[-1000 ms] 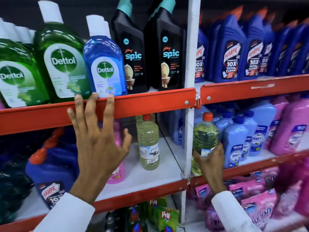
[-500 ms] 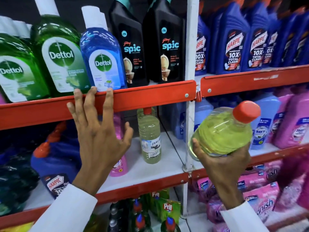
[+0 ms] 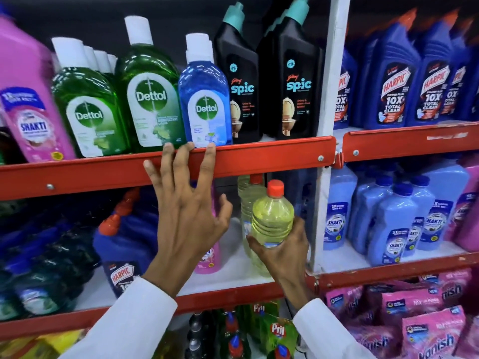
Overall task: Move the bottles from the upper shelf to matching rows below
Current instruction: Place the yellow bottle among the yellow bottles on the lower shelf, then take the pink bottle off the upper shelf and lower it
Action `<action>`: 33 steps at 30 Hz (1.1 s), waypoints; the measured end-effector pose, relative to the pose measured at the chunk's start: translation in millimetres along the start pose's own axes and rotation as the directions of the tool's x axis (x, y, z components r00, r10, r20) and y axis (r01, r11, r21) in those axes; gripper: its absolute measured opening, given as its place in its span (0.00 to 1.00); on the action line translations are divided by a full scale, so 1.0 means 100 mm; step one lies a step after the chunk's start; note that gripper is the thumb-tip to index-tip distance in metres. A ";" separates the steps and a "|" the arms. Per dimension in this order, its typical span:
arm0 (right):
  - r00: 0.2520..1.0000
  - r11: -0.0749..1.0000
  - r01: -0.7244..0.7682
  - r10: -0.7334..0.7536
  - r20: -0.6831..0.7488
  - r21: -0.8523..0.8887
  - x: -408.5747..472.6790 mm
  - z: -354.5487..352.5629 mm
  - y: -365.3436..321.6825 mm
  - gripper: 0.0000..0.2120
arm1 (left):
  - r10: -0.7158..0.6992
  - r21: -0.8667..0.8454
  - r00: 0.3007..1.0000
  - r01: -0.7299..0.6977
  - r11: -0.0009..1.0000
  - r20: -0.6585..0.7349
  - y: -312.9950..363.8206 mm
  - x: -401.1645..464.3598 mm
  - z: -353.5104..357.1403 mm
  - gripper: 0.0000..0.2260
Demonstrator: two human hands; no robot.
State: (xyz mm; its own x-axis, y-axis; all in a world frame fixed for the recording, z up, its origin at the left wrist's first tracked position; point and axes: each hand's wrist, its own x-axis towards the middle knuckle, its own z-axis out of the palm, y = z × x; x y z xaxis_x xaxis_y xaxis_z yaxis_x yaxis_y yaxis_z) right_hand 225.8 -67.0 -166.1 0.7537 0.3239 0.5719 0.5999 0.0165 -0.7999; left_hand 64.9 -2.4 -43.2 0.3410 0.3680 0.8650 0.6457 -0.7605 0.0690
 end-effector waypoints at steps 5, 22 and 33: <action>0.996 0.996 -0.076 0.078 0.047 -0.049 -0.06 0.14 0.12 0.39 | 0.010 0.014 1.000 -0.010 1.000 0.004 -0.01 0.00 0.02 0.37; 0.850 0.830 0.510 -0.527 -0.020 -0.225 -0.13 -0.01 -1.25 0.39 | -0.033 -0.032 0.985 0.028 0.999 -0.167 -0.80 -0.30 -0.32 0.29; 0.625 0.626 0.779 -0.776 0.088 -0.015 -0.19 0.92 -2.82 0.34 | -0.214 0.052 0.961 0.226 0.973 -0.177 -1.65 -0.31 -0.69 0.34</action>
State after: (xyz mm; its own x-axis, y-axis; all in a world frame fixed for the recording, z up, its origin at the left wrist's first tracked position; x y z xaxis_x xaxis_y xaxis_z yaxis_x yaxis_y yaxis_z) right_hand 18.1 9.6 31.8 -0.0181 0.2733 0.9618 0.9672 0.2484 -0.0524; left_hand -99.5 75.1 -47.4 0.0688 0.4217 0.9041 0.7409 -0.6285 0.2367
